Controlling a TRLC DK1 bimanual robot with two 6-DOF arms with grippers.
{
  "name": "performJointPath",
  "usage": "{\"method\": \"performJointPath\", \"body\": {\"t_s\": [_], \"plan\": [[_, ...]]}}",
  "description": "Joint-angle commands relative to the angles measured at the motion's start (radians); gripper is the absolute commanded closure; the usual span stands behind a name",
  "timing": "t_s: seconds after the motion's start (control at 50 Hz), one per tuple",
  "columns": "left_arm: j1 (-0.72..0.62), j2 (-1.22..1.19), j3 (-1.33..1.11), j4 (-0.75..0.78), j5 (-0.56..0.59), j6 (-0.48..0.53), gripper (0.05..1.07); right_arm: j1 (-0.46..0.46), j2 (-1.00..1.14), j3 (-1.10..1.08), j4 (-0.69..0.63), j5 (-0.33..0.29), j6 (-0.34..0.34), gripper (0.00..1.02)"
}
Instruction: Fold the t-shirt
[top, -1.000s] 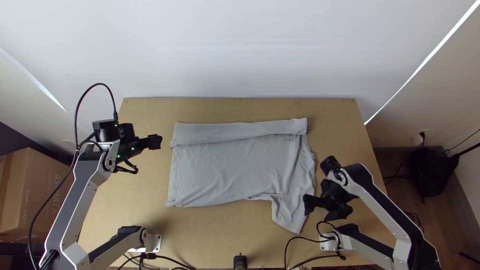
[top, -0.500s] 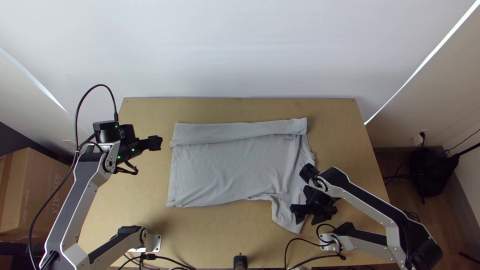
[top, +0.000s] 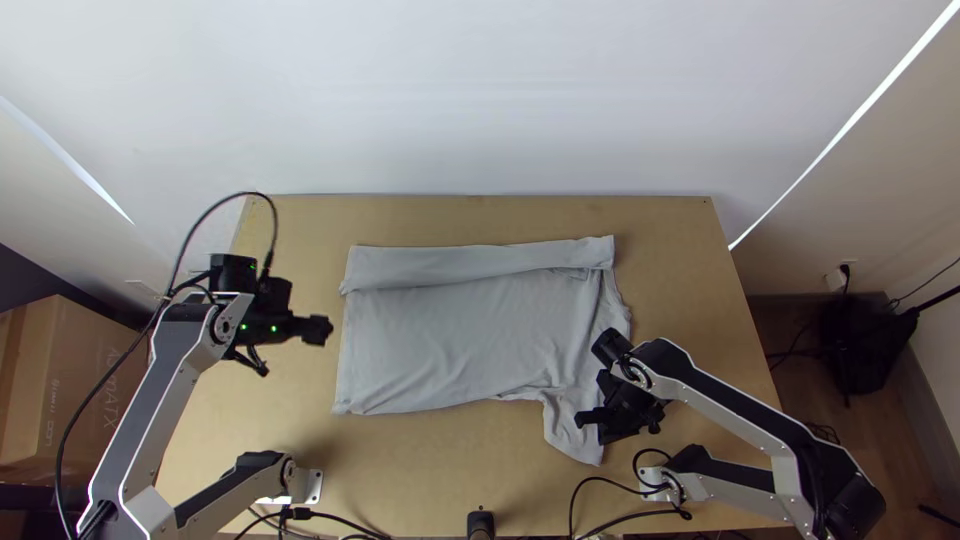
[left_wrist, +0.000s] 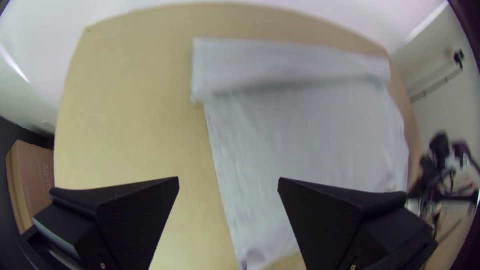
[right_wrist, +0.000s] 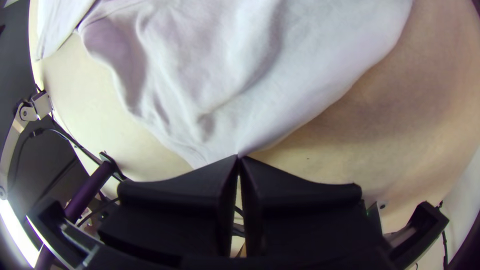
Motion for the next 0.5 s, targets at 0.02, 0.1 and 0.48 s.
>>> {"method": "performJointPath", "body": {"t_s": [0.02, 0.1, 0.48], "plan": [[-0.031, 0.045, 0.03, -0.173, -0.01, 0.19, 0.13, 0.01, -0.016, -0.006, -0.001, 0.003, -0.014, 1.0], [-0.073, 0.079, 0.023, -0.269, -0.09, 0.237, 0.13, 0.01, -0.011, 0.002, -0.001, 0.003, -0.014, 1.0], [-0.306, 0.16, -0.128, -0.349, -0.217, 0.219, 0.13, 0.011, 0.001, 0.052, -0.001, 0.003, -0.008, 1.0]]}}
